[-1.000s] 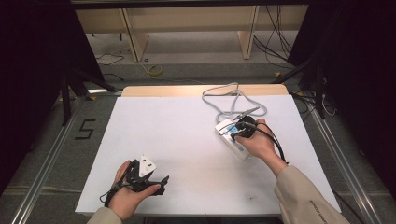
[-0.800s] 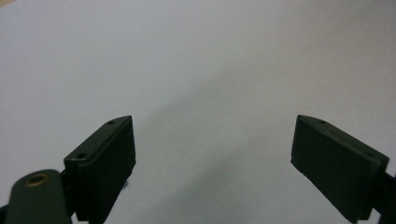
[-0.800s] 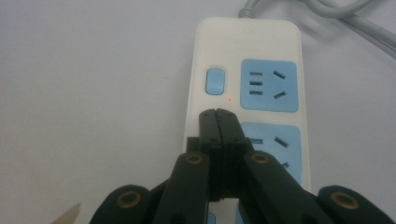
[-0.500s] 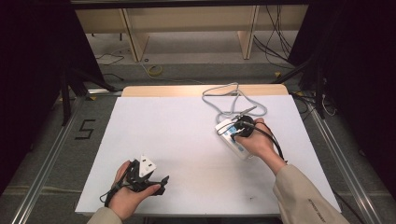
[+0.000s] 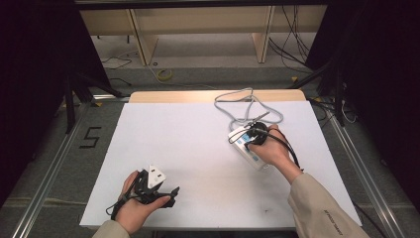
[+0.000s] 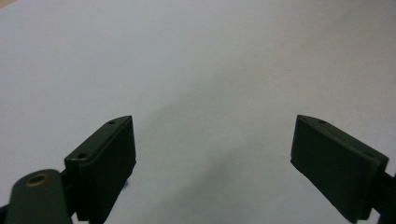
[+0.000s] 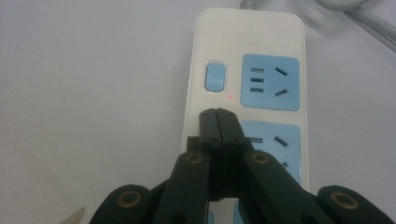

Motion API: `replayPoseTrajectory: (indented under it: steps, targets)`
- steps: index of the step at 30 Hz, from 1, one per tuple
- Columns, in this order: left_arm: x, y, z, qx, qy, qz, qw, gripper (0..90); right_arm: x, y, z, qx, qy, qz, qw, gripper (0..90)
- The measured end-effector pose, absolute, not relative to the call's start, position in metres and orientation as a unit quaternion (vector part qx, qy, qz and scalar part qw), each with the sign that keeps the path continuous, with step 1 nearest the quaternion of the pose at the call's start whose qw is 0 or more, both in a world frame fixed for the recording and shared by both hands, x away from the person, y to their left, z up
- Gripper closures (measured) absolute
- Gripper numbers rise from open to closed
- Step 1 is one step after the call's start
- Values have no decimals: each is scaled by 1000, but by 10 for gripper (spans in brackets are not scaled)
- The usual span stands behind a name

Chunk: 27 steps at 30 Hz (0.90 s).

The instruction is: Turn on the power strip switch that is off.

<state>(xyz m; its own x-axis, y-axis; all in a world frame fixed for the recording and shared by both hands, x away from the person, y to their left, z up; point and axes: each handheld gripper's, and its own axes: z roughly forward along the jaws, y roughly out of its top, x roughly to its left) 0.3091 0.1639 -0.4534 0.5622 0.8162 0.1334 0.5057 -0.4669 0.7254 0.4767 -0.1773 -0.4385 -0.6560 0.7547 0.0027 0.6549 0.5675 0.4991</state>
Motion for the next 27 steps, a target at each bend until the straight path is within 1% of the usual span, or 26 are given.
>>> replayPoseTrajectory:
  steps: [11,27]
  targets:
    - [309,163,-454,822,402,239,325,135,477,-170,-437,394,888,209,116,900]
    - [309,163,-454,822,402,238,326,135,481,-170,-436,403,886,203,102,900]
